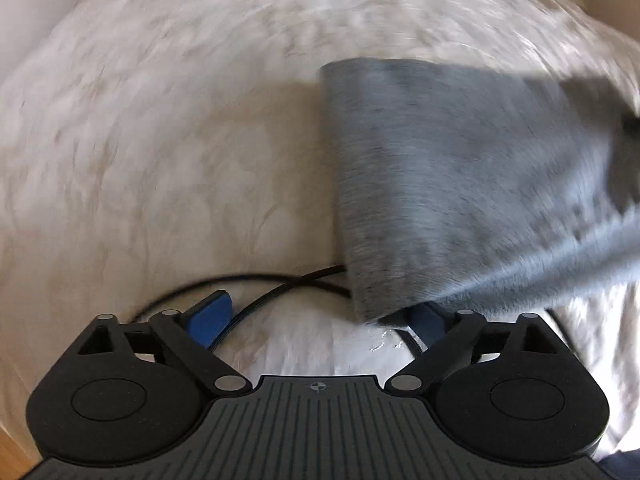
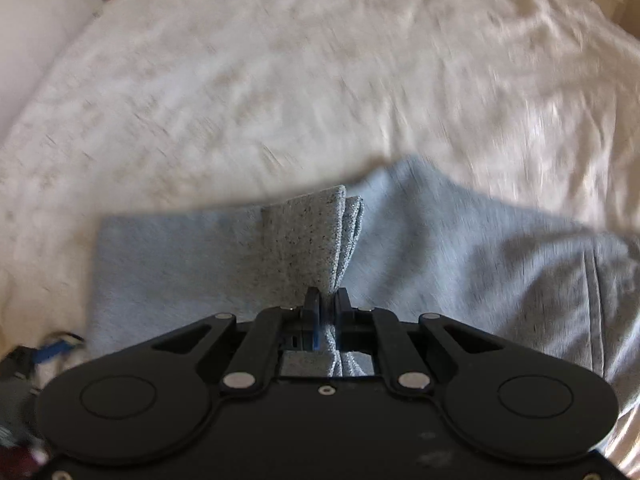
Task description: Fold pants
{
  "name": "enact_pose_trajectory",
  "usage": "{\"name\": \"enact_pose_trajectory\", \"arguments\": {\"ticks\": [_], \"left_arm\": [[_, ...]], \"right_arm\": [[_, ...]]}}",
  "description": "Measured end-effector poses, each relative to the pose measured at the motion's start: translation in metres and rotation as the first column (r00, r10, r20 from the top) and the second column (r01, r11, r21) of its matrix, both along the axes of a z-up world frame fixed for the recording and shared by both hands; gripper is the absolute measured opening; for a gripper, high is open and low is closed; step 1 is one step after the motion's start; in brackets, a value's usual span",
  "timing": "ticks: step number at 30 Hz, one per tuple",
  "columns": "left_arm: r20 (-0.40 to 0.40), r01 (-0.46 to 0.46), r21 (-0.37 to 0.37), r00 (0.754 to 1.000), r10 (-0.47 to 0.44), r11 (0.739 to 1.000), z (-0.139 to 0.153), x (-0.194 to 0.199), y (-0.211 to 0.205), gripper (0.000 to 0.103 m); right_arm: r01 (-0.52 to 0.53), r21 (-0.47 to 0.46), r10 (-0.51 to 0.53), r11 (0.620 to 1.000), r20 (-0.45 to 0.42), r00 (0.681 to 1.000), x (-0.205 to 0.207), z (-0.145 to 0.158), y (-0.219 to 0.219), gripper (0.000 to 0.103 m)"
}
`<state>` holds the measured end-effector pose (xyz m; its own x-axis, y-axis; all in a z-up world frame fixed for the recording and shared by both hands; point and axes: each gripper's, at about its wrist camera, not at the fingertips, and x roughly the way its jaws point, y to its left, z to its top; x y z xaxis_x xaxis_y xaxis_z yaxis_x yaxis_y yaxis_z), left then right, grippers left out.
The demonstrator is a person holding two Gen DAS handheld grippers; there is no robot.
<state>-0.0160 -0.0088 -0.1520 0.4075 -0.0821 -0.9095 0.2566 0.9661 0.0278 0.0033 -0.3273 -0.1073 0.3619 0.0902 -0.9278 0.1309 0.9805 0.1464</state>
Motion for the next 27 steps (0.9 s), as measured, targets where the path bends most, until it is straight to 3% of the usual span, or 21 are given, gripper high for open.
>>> {"name": "enact_pose_trajectory", "arguments": {"ticks": [4,8,12,15,18,22,27], "left_arm": [[-0.007,-0.013,0.019,1.0,0.013,1.0,0.006,-0.001,0.002,0.095],[-0.021,-0.054,0.06,0.998,0.056,0.997,0.023,-0.013,0.009,0.094],[-0.018,-0.117,0.058,0.993,0.118,0.991,0.045,-0.021,0.024,0.093],[0.03,-0.109,0.042,0.994,0.108,0.993,0.069,-0.017,0.026,0.093],[0.08,-0.049,-0.009,0.996,0.049,0.999,0.083,0.006,0.014,0.093],[0.086,-0.006,-0.089,0.996,0.014,0.996,0.078,0.054,-0.01,0.093],[0.06,0.002,-0.088,0.998,0.004,0.996,0.049,0.107,-0.033,0.093]], "right_arm": [[-0.033,-0.043,0.028,0.999,-0.125,0.992,0.003,-0.041,-0.002,0.013],[-0.01,-0.105,-0.003,0.994,-0.123,0.992,-0.003,-0.041,-0.004,0.045],[0.049,-0.143,-0.048,0.989,0.01,0.999,-0.015,-0.014,-0.001,0.043],[0.024,-0.157,-0.007,0.987,0.109,0.994,-0.018,0.001,0.013,0.039],[-0.027,-0.114,0.035,0.993,0.07,0.997,-0.006,-0.007,0.031,0.021],[-0.034,-0.107,0.027,0.994,-0.06,0.998,0.003,-0.04,0.043,0.022],[-0.044,-0.169,0.029,0.985,-0.089,0.996,0.003,-0.051,0.057,0.026]]}}
